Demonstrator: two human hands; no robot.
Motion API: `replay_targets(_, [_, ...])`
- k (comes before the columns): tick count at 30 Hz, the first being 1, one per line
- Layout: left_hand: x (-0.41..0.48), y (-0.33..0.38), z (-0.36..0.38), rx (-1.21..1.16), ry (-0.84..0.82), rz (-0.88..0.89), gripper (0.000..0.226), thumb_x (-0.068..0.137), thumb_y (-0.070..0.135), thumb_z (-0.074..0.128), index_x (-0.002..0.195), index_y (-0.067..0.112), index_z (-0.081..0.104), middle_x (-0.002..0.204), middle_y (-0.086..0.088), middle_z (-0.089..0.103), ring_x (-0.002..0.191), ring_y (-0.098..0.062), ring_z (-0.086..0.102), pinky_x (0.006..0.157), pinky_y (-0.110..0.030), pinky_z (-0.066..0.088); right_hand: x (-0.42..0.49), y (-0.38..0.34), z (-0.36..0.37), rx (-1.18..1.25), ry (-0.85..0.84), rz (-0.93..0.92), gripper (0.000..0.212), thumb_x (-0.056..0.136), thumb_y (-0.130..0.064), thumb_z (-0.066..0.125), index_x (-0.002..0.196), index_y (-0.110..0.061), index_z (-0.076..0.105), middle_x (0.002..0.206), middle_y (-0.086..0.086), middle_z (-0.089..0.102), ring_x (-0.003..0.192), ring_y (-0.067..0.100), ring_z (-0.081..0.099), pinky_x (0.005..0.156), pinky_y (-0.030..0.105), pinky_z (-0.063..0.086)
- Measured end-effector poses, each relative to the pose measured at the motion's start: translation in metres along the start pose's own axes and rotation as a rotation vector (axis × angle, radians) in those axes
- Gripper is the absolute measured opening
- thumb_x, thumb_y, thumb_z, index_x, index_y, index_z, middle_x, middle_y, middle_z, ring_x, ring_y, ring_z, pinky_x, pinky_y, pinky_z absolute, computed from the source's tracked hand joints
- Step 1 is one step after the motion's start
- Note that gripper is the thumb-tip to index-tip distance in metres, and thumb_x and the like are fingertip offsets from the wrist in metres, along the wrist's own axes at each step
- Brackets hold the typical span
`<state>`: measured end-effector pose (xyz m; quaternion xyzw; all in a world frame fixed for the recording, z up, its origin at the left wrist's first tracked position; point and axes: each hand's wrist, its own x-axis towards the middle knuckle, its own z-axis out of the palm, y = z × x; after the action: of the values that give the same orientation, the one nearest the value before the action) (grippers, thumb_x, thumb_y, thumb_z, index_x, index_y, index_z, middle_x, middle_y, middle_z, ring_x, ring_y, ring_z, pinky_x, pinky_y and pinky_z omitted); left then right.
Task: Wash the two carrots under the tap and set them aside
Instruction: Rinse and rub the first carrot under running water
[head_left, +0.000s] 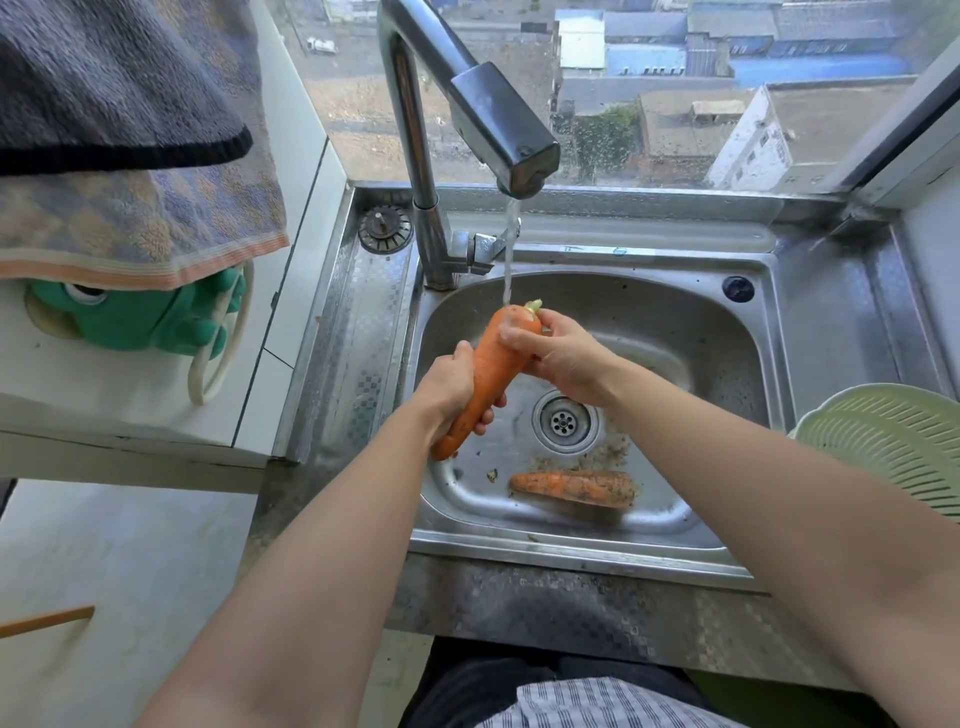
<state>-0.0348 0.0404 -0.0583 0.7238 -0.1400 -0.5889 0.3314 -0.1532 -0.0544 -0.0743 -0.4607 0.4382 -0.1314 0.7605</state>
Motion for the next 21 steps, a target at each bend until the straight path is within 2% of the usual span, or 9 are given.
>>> replay_targets(2, [0.0, 0.002, 0.004, 0.027, -0.011, 0.007, 0.067, 0.105, 0.041, 0.012, 0.103, -0.008, 0.057, 0.069, -0.017, 0.062, 0.046, -0.02, 0.052, 0.039, -0.025, 0.044, 0.003, 0.001, 0.009, -0.07, 0.168, 0.012, 0.06, 0.087, -0.036, 0.071, 0.131, -0.005, 0.045, 0.124, 0.014, 0.058, 0.111, 0.026, 0.061, 0.096, 0.041, 0.054])
replay_targets(3, [0.0, 0.002, 0.005, 0.026, -0.006, 0.006, 0.067, 0.105, 0.042, 0.012, 0.104, -0.008, 0.057, 0.07, -0.018, 0.062, 0.046, -0.02, 0.052, 0.039, -0.025, 0.044, 0.004, 0.001, 0.009, -0.056, 0.166, 0.015, 0.058, 0.088, -0.035, 0.07, 0.131, -0.005, 0.046, 0.124, 0.014, 0.058, 0.112, 0.027, 0.06, 0.097, 0.042, 0.053])
replay_targets(7, [0.002, -0.002, 0.001, -0.002, 0.01, -0.03, 0.068, 0.105, 0.043, 0.011, 0.106, -0.007, 0.057, 0.067, -0.016, 0.062, 0.044, -0.019, 0.051, 0.037, -0.025, 0.042, 0.0, -0.001, -0.011, 0.115, -0.127, 0.053, 0.047, 0.091, -0.008, 0.065, 0.133, 0.003, 0.048, 0.125, 0.017, 0.06, 0.115, 0.029, 0.06, 0.088, 0.033, 0.056])
replay_targets(8, [0.002, -0.002, 0.001, -0.001, 0.006, -0.031, 0.068, 0.105, 0.043, 0.011, 0.105, -0.007, 0.057, 0.067, -0.016, 0.062, 0.044, -0.019, 0.051, 0.038, -0.025, 0.042, 0.0, 0.0, -0.011, 0.105, -0.11, 0.054, 0.048, 0.09, -0.009, 0.067, 0.133, 0.002, 0.048, 0.126, 0.017, 0.06, 0.115, 0.028, 0.061, 0.088, 0.033, 0.056])
replay_targets(12, [0.0, 0.001, 0.008, 0.011, -0.01, -0.007, 0.065, 0.105, 0.041, 0.012, 0.104, -0.007, 0.057, 0.069, -0.017, 0.061, 0.046, -0.02, 0.051, 0.038, -0.024, 0.043, 0.008, 0.002, 0.01, -0.036, 0.19, 0.055, 0.069, 0.081, -0.041, 0.076, 0.131, -0.005, 0.045, 0.124, 0.013, 0.058, 0.113, 0.027, 0.06, 0.096, 0.042, 0.053])
replay_targets(15, [0.001, -0.002, 0.003, -0.043, -0.001, -0.024, 0.065, 0.105, 0.041, 0.011, 0.104, -0.005, 0.057, 0.065, -0.015, 0.06, 0.043, -0.019, 0.05, 0.037, -0.023, 0.041, 0.006, 0.001, -0.002, 0.088, -0.027, 0.044, 0.048, 0.092, -0.014, 0.065, 0.134, 0.002, 0.047, 0.124, 0.016, 0.059, 0.116, 0.029, 0.059, 0.095, 0.039, 0.053])
replay_targets(17, [0.002, -0.003, -0.001, -0.044, -0.003, -0.039, 0.066, 0.105, 0.043, 0.011, 0.107, -0.005, 0.057, 0.064, -0.014, 0.061, 0.042, -0.018, 0.05, 0.037, -0.024, 0.041, 0.001, 0.002, -0.012, 0.155, -0.15, 0.034, 0.044, 0.092, -0.004, 0.061, 0.134, 0.003, 0.049, 0.123, 0.017, 0.061, 0.115, 0.029, 0.06, 0.091, 0.035, 0.054])
replay_targets(18, [0.002, -0.002, -0.001, -0.041, -0.002, -0.04, 0.067, 0.105, 0.044, 0.011, 0.108, -0.005, 0.056, 0.065, -0.015, 0.061, 0.042, -0.018, 0.051, 0.037, -0.024, 0.041, 0.0, 0.002, -0.011, 0.157, -0.14, 0.03, 0.045, 0.092, -0.005, 0.063, 0.134, 0.002, 0.049, 0.124, 0.017, 0.061, 0.115, 0.029, 0.06, 0.089, 0.034, 0.055])
replay_targets(21, [0.001, 0.001, 0.002, 0.006, -0.007, -0.022, 0.066, 0.105, 0.043, 0.013, 0.105, -0.006, 0.056, 0.068, -0.017, 0.061, 0.045, -0.02, 0.051, 0.039, -0.025, 0.043, 0.005, 0.003, 0.008, 0.046, 0.109, 0.038, 0.061, 0.086, -0.026, 0.074, 0.134, -0.004, 0.045, 0.128, 0.016, 0.057, 0.112, 0.025, 0.06, 0.087, 0.035, 0.056])
